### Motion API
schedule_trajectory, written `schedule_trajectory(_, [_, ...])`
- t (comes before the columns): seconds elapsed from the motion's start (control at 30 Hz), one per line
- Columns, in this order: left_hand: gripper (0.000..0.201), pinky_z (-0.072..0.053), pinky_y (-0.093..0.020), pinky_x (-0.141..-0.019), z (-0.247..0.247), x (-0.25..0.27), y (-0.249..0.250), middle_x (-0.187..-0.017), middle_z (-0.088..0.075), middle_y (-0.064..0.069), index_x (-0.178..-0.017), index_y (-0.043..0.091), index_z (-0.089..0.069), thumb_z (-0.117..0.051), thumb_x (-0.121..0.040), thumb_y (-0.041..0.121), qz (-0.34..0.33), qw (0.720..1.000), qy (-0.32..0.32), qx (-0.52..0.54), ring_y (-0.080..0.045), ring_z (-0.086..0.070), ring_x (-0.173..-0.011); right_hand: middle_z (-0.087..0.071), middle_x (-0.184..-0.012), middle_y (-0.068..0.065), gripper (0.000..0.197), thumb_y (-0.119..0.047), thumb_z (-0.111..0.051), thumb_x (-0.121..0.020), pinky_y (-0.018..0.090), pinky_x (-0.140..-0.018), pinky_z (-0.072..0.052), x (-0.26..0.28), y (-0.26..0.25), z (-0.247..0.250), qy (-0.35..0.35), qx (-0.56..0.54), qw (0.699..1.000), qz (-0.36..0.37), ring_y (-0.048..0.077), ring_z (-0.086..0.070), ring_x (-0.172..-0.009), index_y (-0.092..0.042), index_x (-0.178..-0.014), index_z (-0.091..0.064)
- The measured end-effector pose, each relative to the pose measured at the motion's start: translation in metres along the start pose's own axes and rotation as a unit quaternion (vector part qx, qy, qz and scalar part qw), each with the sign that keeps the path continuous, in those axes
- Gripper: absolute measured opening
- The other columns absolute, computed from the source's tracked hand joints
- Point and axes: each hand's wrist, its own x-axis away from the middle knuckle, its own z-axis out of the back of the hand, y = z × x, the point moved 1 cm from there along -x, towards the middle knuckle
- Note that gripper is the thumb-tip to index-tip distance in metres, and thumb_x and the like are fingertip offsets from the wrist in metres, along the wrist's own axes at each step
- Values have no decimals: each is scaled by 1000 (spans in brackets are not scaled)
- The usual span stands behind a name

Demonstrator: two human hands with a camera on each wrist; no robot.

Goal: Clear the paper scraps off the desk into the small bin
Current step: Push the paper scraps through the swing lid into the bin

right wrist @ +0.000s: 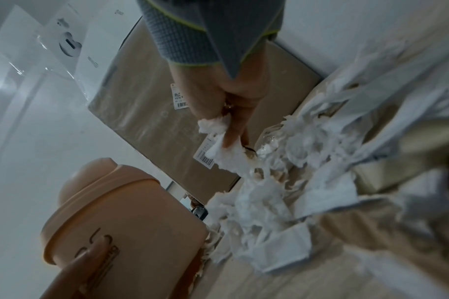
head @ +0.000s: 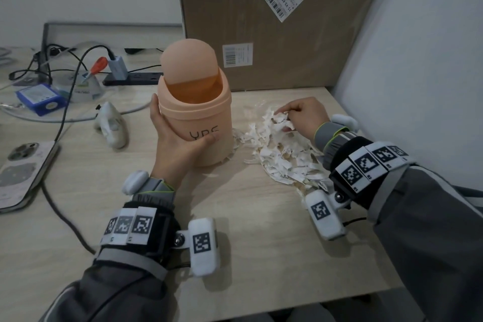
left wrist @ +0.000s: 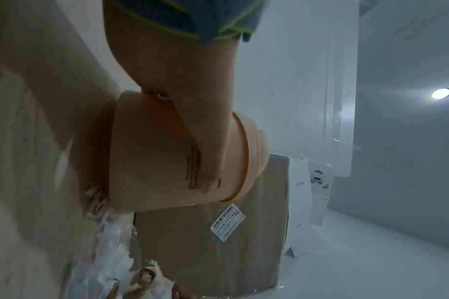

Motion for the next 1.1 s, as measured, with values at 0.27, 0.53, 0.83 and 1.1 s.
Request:
schedule_trajectory(0.27, [133,-36,-41,-116,0,-1,-2,-154,-29,7,-157,30,9,-90,-69,13,-2,1000,-10,2,-12,-39,-137,-72,-98,4,43,3,-42,-81,39,-72,-55,0,-3,1,-6,-63,997,-42,28,-63,-70,-23,-68,-74])
schedule_trajectory(0.53, [134,-35,-42,-117,0,0,-3,-156,-28,4,-157,30,10,-90,-69,14,-2,1000,-11,-4,-12,-38,-137,-56,-95,15,38,11,-52,-84,30,-81,-50,7,-4,3,-155,-108,981,-52,22,-53,-85,3,-120,-55])
schedule_trajectory(0.83, [131,-36,-36,-114,-2,-2,-5,-155,-28,5,-156,31,8,-88,-71,9,-12,1000,-12,-9,-11,-38,-136,-61,-82,0,21,-2,-51,-92,15,-65,-57,8,-8,7,-38,-99,994,40,3,-58,-59,-9,-100,-69])
schedule_trajectory(1.1, [130,-38,-15,-101,-4,-4,-8,-155,-29,5,-156,30,6,-89,-70,5,-30,999,-16,-12,-8,-38,-135,-69,-87,0,26,4,-55,-87,15,-62,-53,20,-52,11,58,-204,962,171,1,-62,-64,-12,-102,-70])
